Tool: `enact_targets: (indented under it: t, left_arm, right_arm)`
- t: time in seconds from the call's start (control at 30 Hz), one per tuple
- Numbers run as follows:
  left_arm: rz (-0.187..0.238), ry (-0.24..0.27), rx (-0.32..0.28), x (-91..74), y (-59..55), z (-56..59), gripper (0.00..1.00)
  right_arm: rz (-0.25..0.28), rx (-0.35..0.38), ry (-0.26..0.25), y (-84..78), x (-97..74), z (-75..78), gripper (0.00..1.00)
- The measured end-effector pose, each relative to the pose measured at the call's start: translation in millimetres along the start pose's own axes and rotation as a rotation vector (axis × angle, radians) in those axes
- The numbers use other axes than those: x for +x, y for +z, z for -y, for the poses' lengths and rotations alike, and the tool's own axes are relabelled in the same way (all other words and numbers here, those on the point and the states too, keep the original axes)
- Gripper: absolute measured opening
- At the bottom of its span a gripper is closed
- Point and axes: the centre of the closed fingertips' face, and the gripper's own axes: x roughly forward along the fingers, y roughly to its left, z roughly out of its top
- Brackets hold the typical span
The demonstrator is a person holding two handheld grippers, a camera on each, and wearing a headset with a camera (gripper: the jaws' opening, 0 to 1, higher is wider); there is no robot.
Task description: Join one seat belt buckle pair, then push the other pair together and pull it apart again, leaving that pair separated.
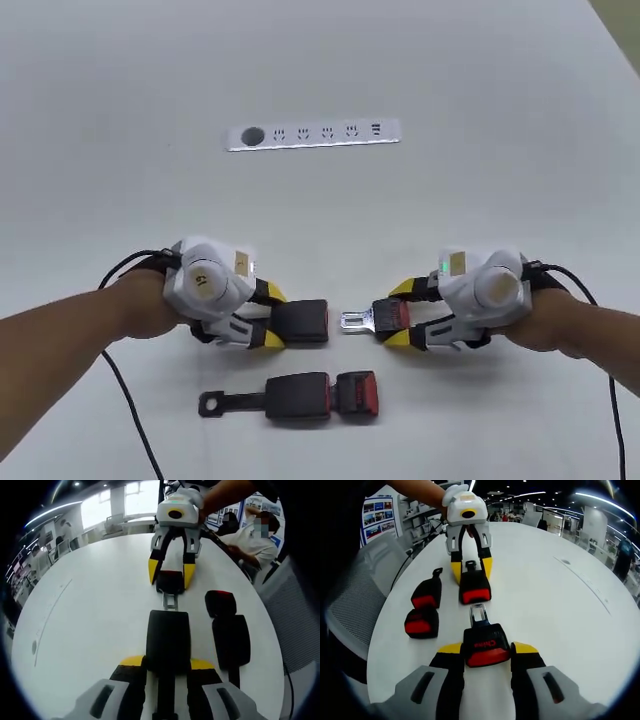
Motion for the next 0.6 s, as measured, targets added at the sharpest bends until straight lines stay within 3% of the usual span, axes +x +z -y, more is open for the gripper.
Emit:
enact_targets:
  t: [0.6]
  left_arm:
    - [-0.011,0.003,0.004,1.9,0.5,0.2,0.32]
  right_arm:
    - [0.044,-0.003,0.021,18.3,16.1,-4.0,0.34]
